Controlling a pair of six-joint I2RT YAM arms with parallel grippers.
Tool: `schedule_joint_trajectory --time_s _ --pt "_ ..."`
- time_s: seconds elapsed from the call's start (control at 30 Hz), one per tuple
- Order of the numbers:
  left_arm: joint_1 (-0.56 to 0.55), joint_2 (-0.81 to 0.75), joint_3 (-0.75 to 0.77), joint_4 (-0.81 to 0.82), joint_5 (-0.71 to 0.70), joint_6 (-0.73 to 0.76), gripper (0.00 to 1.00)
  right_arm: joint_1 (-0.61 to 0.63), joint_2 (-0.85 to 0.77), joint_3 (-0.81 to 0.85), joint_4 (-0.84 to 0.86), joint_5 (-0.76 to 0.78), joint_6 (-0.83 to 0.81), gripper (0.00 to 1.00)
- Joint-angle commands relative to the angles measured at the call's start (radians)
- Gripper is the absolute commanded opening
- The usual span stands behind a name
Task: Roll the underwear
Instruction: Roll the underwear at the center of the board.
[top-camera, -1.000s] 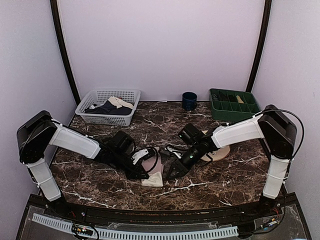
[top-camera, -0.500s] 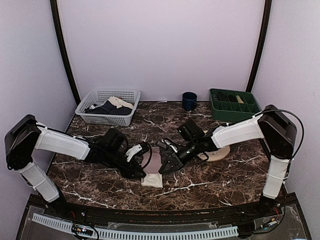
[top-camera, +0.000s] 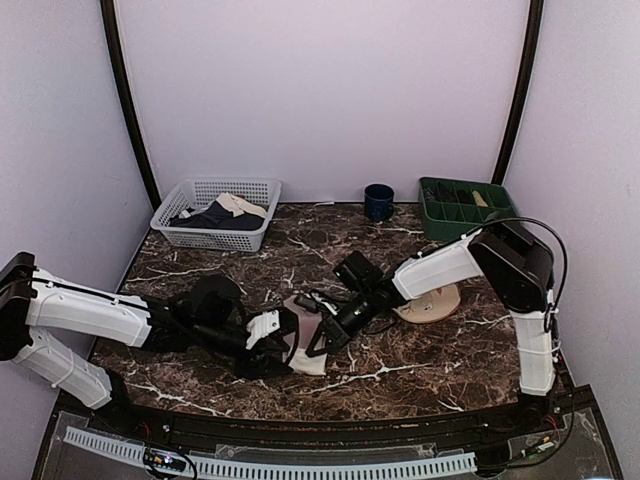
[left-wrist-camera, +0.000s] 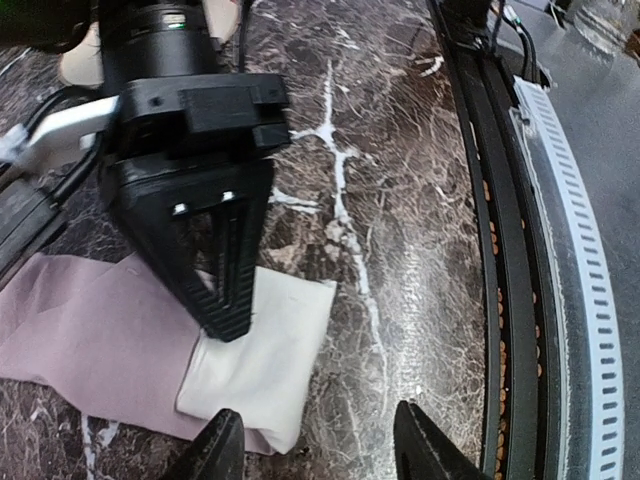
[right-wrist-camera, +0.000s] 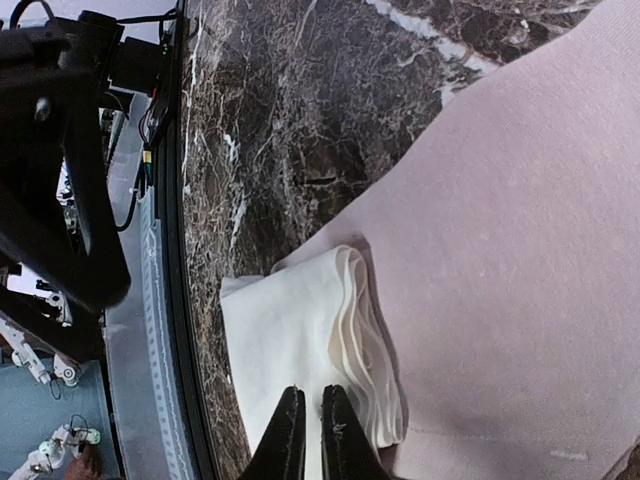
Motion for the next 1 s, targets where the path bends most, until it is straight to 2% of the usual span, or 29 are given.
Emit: schedule_joint_trajectory --time_s 0.0,0.2,0.33,0.43,0.53,0.6,0.7,0.83,0.97 --pt "-0.049 0.063 0.018 0.031 -0.092 0.123 0.54 0.008 0.058 0.043 -0.031 -0.019 -0.047 0.08" --pt "-0.055 0.178 0.077 0.024 -0.079 0.203 0.54 0.008 0.06 0.024 -0.066 -0.021 -0.075 0.08" --pt "-0.058 0.259 0.106 0.001 -0.067 0.211 0.51 0.005 0.014 0.018 -0.059 0.003 -0.071 0.12" --pt "-0.058 0.308 0.132 -0.035 -0.051 0.175 0.39 -0.012 -0.068 -0.013 -0.026 0.045 -0.06 0.18" --pt "-0.054 0.312 0.136 -0.055 -0.004 0.119 0.19 -0.028 -0.178 -0.108 0.035 0.119 -0.065 0.26" --pt "-0.038 0.304 0.129 -0.063 0.054 0.087 0.08 -0.028 -0.256 -0.17 0.063 0.177 -0.094 0.29" --pt "-0.001 0.301 0.118 -0.069 0.162 0.036 0.0 -0.013 -0.37 -0.273 0.111 0.264 -0.155 0.34" --pt "0.084 0.359 0.157 -0.117 0.397 -0.038 0.0 0.051 -0.51 -0.391 0.148 0.399 -0.243 0.4" --pt "0.142 0.505 0.25 -0.211 0.589 -0.096 0.0 0.136 -0.587 -0.461 0.188 0.519 -0.311 0.42"
